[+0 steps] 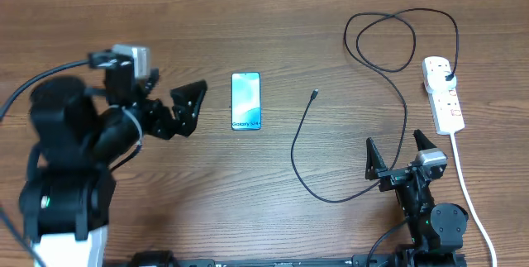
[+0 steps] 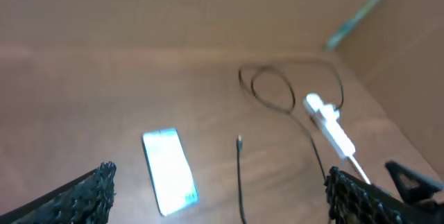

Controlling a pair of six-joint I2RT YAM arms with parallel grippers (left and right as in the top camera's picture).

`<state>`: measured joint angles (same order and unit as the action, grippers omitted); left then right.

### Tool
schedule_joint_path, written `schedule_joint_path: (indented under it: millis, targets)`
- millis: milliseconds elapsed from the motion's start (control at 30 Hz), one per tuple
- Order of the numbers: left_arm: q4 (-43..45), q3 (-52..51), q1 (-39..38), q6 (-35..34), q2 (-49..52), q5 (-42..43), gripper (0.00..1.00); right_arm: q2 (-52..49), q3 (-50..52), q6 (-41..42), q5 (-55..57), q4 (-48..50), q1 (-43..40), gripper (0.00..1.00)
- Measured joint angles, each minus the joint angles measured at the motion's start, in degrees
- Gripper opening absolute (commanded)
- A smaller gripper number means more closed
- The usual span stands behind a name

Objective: Plug charger to phone and switch on socket
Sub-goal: 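Move the left gripper forward over the phone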

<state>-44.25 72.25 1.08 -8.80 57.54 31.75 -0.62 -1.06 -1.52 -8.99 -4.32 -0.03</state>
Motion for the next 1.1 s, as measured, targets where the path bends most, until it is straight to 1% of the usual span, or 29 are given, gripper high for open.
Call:
schedule_joint_path:
  millis: [100, 200, 300, 333, 367, 433, 500, 533, 867, 1100]
  targets:
    - [-6.5, 1.6, -2.4, 0.0, 4.7, -1.9, 1.00, 0.0, 0.0, 0.0, 0.0, 0.0, 0.0, 1.00]
    - [-13.0, 5.4, -5.7, 0.0, 10.3, -6.0, 1.00, 0.0, 0.0, 0.0, 0.0, 0.0, 0.0, 1.00]
    - [-21.6, 13.6, -9.2, -0.3, 16.9, -11.6, 1.00, 0.0, 0.0, 0.0, 0.0, 0.0, 0.0, 1.00]
    - [-23.0, 15.9, -10.1, -0.7, 18.7, -13.4, 1.00, 0.0, 0.0, 0.0, 0.0, 0.0, 0.0, 1.00]
    - [-27.6, 20.1, -11.1, -1.6, 21.6, -16.4, 1.00, 0.0, 0.0, 0.0, 0.0, 0.0, 0.0, 1.00]
    - [-32.7, 26.2, -12.5, -3.4, 26.1, -21.9, 1.00, 0.0, 0.0, 0.0, 0.0, 0.1, 0.0, 1.00]
    - [-34.3, 30.8, -13.3, -5.1, 30.2, -25.4, 1.00, 0.0, 0.0, 0.0, 0.0, 0.0, 0.0, 1.00]
    - [-34.5, 32.1, -13.5, -5.9, 32.1, -25.8, 1.00, 0.0, 0.0, 0.0, 0.0, 0.0, 0.0, 1.00]
    - [-36.2, 32.6, -13.7, -7.6, 41.6, -18.8, 1.00, 0.0, 0.0, 0.0, 0.0, 0.0, 0.0, 1.00]
    - [-37.0, 33.1, -16.7, -11.1, 45.5, -20.2, 1.00, 0.0, 0.0, 0.0, 0.0, 0.0, 0.0, 1.00]
